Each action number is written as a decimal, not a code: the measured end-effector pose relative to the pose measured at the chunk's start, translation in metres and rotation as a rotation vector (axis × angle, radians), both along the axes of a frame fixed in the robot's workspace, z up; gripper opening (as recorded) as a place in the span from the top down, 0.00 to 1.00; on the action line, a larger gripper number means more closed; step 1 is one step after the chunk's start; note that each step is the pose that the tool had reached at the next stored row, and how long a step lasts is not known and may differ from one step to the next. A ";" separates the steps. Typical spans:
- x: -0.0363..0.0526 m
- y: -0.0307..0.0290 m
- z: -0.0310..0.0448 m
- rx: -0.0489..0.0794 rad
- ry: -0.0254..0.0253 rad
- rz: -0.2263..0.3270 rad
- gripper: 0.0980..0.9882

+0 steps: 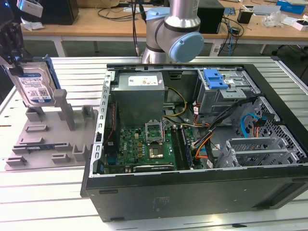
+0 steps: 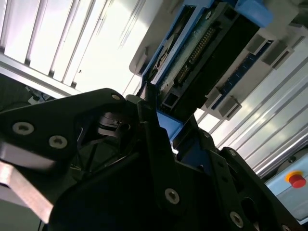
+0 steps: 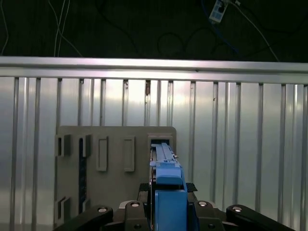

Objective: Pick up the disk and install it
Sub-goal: 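Pick up the disk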

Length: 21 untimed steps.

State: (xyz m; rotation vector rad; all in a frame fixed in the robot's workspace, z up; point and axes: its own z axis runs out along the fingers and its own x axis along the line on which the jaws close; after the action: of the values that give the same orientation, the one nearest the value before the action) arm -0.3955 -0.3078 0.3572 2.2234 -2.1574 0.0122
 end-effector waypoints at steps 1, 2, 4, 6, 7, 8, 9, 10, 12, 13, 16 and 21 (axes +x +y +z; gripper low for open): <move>0.0000 0.0000 0.0038 0.000 0.0001 0.000 0.70; 0.0000 0.0000 0.0072 0.000 0.0001 0.000 0.70; 0.0000 0.0000 0.0128 0.000 0.0001 0.000 0.70; 0.0000 0.0000 0.0201 0.000 0.0001 0.000 0.70; 0.0000 0.0000 0.0259 0.000 0.0002 0.000 0.70; 0.0000 0.0000 0.0344 0.000 0.0000 0.000 0.70; 0.0000 0.0000 0.0403 0.000 0.0001 0.000 0.70; 0.0000 0.0000 0.0435 0.000 0.0000 0.000 0.70; 0.0000 0.0000 0.0517 0.000 0.0001 0.000 0.70; 0.0000 0.0000 0.0547 0.000 0.0001 0.000 0.70; 0.0000 0.0000 0.0661 0.000 0.0000 0.000 0.70; 0.0000 0.0000 0.0885 0.000 0.0001 0.000 0.70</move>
State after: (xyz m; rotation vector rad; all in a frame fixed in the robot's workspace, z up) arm -0.3955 -0.3078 0.4457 2.2234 -2.1574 0.0120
